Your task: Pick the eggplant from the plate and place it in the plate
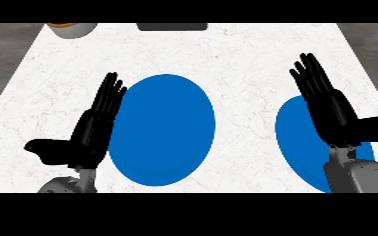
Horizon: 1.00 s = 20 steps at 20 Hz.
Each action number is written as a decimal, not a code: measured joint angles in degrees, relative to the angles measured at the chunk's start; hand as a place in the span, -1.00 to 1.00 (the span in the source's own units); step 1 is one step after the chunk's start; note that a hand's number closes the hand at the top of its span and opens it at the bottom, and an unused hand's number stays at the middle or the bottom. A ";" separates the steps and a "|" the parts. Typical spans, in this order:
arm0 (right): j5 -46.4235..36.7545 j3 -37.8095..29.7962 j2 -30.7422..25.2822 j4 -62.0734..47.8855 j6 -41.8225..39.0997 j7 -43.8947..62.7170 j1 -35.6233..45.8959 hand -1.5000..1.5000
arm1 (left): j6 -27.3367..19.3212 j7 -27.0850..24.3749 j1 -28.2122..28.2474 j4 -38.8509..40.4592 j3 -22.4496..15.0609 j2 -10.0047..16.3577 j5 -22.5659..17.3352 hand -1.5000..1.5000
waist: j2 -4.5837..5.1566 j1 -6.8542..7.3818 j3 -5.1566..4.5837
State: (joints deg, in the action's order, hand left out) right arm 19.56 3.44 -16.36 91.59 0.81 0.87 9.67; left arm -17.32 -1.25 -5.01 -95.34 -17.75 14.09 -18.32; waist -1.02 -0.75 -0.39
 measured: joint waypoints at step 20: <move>-16.29 0.08 -1.86 -20.84 8.82 -4.37 2.01 -1.00 | 8.05 4.03 -10.38 4.74 9.95 13.29 3.93 0.00 | 1.22 0.84 0.41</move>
State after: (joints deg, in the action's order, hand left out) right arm 3.27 3.53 -18.21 70.75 9.63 -3.50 11.68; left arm -9.28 2.78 -15.39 -90.60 -7.80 27.38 -14.39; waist 0.20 0.10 0.03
